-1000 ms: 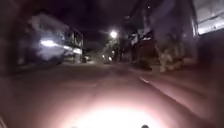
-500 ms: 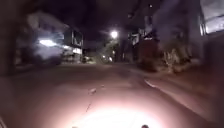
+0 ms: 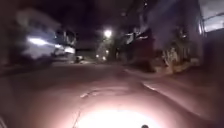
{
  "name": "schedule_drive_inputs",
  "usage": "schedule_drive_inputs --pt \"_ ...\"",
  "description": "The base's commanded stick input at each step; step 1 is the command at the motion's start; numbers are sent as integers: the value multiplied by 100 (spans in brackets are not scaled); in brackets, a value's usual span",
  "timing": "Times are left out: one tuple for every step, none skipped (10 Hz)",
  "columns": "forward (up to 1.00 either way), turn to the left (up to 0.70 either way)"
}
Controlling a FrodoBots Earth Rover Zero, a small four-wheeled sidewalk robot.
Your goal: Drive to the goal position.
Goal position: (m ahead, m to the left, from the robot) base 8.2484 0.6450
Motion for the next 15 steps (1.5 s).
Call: schedule_drive_inputs --pt "70 0" --pt "70 0" --pt "70 0" --pt "70 0" --pt "70 0" --pt "70 0" --pt "70 0" --pt "70 0" --pt "70 0" --pt "70 0" --pt "70 0" --pt "70 0" --pt "70 0" --pt "70 0" --pt "70 0"
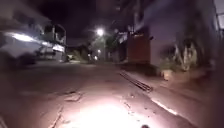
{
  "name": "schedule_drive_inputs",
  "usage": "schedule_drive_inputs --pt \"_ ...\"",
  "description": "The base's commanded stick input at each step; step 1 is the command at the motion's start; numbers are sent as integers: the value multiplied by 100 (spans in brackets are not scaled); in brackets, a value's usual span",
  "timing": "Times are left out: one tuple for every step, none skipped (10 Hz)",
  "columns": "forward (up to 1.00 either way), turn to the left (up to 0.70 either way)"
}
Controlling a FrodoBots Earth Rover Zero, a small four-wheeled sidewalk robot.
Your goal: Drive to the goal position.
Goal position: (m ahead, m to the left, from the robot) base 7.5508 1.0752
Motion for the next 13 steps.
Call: schedule_drive_inputs --pt "70 0" --pt "70 0" --pt "70 0" --pt "70 0" --pt "70 0" --pt "70 0" --pt "70 0" --pt "70 0" --pt "70 0" --pt "70 0" --pt "70 0" --pt "70 0" --pt "70 0"
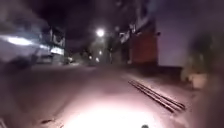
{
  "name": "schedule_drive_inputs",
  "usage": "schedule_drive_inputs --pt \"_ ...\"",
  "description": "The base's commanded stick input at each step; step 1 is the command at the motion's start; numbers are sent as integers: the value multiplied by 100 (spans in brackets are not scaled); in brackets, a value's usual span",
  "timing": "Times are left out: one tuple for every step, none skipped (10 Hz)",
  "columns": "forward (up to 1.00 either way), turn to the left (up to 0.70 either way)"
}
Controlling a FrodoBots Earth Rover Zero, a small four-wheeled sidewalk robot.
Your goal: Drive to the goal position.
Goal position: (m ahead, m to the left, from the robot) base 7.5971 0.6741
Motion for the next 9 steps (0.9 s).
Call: schedule_drive_inputs --pt "70 0" --pt "70 0" --pt "70 0" --pt "70 0" --pt "70 0" --pt "70 0" --pt "70 0" --pt "70 0" --pt "70 0"
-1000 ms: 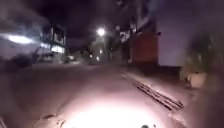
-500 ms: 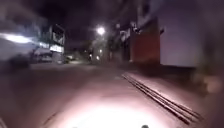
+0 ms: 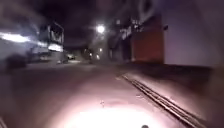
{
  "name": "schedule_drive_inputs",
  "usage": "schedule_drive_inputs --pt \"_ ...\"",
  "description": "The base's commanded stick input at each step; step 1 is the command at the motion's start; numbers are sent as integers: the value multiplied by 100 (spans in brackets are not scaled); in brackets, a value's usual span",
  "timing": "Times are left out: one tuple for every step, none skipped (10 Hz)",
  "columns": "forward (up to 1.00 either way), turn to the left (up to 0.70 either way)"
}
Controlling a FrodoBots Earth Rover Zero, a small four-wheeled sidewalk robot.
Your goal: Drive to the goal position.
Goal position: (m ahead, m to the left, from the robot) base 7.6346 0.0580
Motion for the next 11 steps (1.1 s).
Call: schedule_drive_inputs --pt "70 0" --pt "70 0" --pt "70 0" --pt "70 0" --pt "70 0" --pt "70 0" --pt "70 0" --pt "70 0" --pt "70 0" --pt "70 0" --pt "70 0"
